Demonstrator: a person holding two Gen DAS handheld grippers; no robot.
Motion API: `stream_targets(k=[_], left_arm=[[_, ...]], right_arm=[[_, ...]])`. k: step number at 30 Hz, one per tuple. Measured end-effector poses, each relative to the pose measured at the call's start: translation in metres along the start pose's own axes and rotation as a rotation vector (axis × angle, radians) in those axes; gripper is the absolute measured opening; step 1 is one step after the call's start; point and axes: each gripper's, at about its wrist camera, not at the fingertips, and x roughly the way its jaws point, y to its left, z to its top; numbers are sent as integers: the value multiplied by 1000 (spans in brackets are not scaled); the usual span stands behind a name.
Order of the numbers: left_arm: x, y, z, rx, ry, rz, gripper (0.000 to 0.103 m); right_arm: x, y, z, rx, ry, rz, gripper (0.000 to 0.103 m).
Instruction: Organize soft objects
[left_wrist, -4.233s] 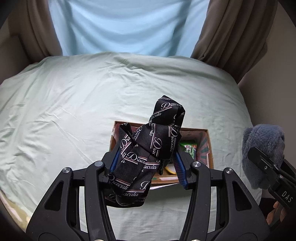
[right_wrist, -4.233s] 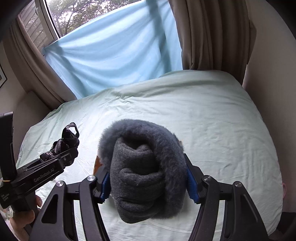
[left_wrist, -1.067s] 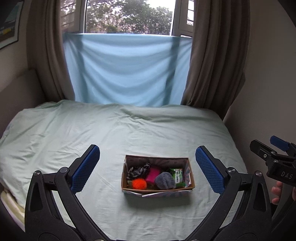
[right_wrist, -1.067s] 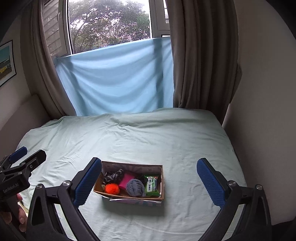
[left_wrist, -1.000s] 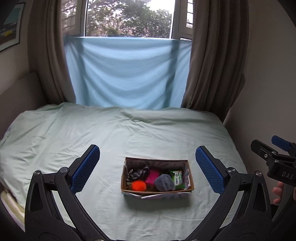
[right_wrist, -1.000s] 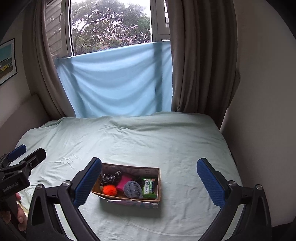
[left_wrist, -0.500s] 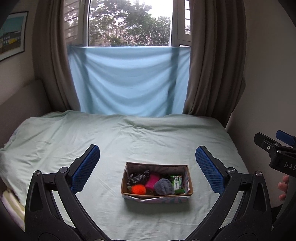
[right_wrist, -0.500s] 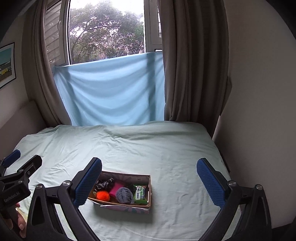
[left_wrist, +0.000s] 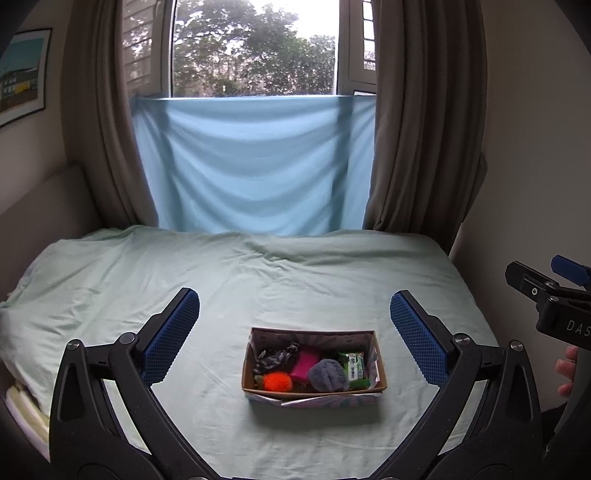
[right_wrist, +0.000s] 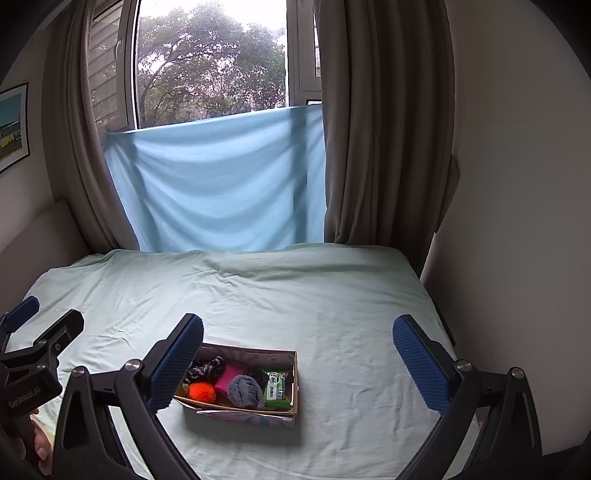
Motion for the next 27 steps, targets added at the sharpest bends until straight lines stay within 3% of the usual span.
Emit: stream_targets(k=[27], left_arm=[[-2,3,-1,0,-36,-7,103]], right_arm=[[1,3,1,5,-10,-12,102]])
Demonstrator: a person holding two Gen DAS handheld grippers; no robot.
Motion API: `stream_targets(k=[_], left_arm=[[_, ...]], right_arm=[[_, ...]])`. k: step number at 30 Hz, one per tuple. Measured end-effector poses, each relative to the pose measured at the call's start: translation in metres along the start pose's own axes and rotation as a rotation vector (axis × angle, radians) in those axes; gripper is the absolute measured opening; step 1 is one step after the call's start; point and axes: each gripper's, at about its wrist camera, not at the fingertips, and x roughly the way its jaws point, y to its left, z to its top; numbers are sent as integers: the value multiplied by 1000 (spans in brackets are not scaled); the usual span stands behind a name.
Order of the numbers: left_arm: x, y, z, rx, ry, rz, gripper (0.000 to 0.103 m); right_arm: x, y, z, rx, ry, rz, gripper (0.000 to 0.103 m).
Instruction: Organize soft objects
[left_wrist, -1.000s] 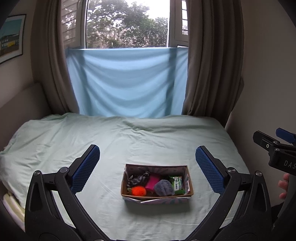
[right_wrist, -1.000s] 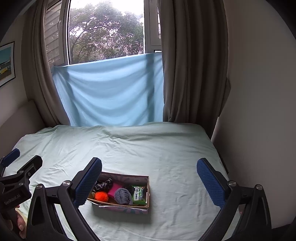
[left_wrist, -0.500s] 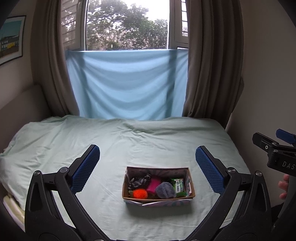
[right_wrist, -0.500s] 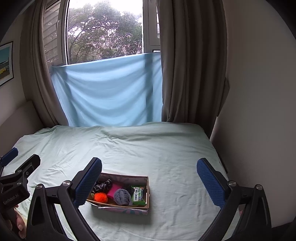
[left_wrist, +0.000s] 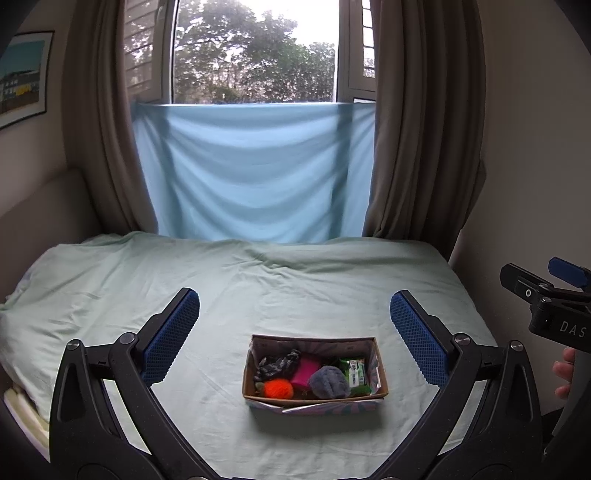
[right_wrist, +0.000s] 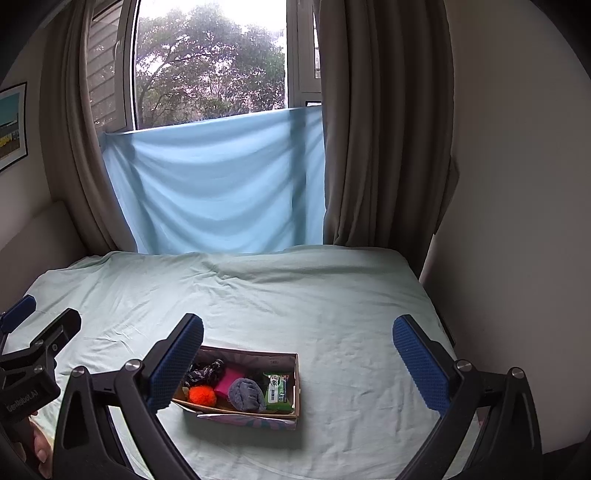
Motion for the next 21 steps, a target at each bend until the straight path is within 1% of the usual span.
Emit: stream_targets(k=[13,21], left_arm=[[-8,-12,2,39,-54,24,103],[8,-18,2,20,-4,15,103]], right_arm=[[-2,-3,-1,15,-20,-1,102],[4,-6,1,24,2,-3,102]])
